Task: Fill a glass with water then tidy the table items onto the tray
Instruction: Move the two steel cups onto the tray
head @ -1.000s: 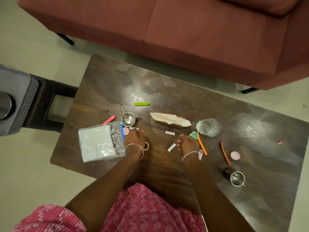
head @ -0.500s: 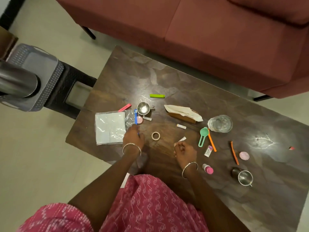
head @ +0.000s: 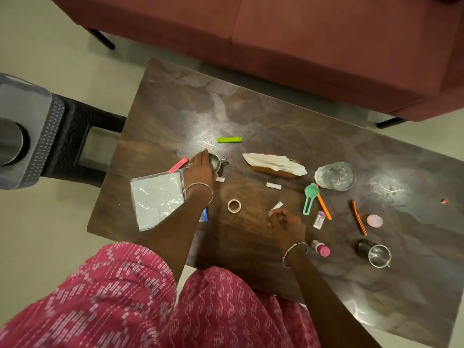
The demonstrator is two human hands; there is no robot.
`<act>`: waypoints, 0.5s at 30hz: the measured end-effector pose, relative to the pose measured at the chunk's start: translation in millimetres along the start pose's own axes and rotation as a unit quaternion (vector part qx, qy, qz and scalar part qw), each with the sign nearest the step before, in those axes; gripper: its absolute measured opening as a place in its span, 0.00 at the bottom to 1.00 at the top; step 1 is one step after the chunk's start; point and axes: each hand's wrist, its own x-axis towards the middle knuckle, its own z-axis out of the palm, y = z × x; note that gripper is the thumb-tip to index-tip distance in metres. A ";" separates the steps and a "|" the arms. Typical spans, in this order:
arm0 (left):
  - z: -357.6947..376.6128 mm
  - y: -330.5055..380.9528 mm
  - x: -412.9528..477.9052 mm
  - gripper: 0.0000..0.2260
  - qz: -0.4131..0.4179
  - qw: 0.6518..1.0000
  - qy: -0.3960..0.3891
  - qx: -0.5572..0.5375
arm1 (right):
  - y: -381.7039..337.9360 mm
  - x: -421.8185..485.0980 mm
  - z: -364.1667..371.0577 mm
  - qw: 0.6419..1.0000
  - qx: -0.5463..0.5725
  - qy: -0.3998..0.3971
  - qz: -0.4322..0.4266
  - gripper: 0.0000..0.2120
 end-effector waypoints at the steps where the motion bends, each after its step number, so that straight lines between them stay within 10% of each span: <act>1: -1.3 -0.6 1.6 0.35 0.003 1.000 -0.002 -0.004 | -2.0 -0.1 0.4 1.000 0.005 0.002 0.001 0.09; 15: -48.4 24.7 -75.4 0.30 0.117 0.984 0.128 -0.046 | -23.4 -42.2 -29.5 0.994 0.099 0.046 -0.021 0.07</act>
